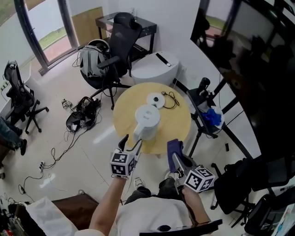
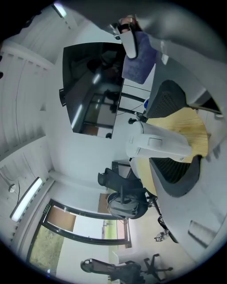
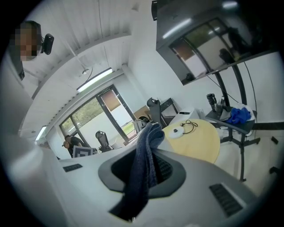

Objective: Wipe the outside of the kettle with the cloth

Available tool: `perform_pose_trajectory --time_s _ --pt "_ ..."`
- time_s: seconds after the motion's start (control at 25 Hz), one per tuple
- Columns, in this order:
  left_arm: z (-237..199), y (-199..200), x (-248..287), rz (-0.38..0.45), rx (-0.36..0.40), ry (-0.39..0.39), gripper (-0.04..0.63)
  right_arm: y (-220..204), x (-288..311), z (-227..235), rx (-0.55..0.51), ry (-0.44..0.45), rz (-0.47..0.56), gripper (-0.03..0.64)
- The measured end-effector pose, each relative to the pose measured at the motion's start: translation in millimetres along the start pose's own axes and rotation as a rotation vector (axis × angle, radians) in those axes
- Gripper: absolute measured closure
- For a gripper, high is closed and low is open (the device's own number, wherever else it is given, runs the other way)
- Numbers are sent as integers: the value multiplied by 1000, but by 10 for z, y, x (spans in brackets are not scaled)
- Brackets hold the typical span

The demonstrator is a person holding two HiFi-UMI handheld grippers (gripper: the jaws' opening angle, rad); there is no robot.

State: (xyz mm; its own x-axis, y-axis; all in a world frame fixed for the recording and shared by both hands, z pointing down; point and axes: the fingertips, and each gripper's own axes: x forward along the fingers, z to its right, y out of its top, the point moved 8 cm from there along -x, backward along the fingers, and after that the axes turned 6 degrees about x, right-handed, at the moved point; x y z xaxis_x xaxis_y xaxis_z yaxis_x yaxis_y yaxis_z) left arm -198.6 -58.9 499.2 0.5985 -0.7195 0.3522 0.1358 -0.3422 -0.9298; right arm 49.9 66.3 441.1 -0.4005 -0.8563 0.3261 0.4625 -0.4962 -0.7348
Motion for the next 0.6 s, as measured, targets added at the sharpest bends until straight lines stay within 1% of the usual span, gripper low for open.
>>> perform_pose_trajectory --time_s 0.08,0.32,0.44,0.48,0.52,0.6 --pt "-32 17 111 -1 19 -8 283 65 118 -9 -8 9 -6 549" --pt "-87 52 389 6 45 12 281 371 515 8 -79 67 -45 549" --pt "-62 62 522 9 65 -11 282 540 739 -11 -140 100 -74 549" --pt "-46 60 560 8 68 -21 299 596 806 -17 -165 108 -82 549" --pt "-30 56 594 5 71 -26 330 652 872 -18 -190 116 -90 549" --pt "-4 43 640 -4 80 -17 379 749 1000 -3 -233 128 -109 549"
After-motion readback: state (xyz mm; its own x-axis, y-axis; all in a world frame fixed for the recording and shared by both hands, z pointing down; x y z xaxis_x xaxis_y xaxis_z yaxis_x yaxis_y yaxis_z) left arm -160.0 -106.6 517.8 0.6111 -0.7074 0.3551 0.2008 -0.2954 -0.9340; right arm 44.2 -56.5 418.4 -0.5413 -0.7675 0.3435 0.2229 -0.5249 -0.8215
